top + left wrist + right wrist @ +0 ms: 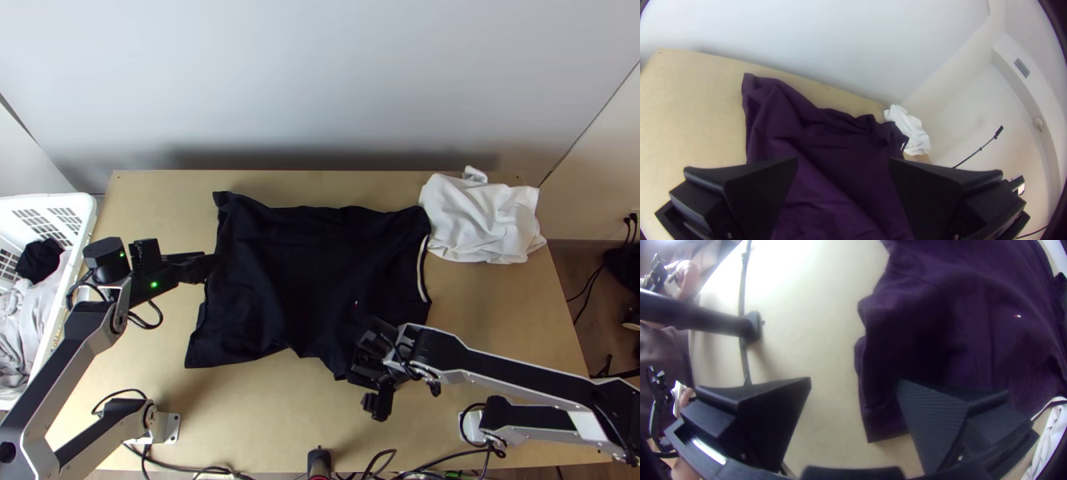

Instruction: Fold the t-shirt

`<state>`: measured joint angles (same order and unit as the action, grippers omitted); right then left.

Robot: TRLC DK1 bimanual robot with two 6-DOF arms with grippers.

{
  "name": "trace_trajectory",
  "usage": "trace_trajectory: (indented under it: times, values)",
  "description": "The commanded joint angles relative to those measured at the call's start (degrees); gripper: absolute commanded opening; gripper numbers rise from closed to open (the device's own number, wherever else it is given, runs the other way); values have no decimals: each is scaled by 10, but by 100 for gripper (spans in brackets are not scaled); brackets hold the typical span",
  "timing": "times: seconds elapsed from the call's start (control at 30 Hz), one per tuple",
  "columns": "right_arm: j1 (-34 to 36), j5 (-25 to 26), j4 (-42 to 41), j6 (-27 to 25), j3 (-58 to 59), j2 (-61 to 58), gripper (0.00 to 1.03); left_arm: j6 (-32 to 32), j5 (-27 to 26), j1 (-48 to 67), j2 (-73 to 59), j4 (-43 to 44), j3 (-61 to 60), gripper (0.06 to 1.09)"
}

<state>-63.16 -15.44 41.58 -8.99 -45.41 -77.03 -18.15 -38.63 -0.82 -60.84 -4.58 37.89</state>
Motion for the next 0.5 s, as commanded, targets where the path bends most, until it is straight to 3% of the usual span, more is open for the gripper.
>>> trace_trajectory:
  times: [0.0,0.1,0.13,0.47]
  values:
    - [42,0,-48,3,16,-18,51,2,0,-4,0,-2,3,104]
    - [48,0,-62,13,19,-18,16,2,0,-5,0,-3,5,104]
    - [48,0,-68,18,21,-18,11,2,0,-5,0,-3,6,104]
    - [53,-1,-62,33,24,-6,3,2,0,-7,1,-9,8,104]
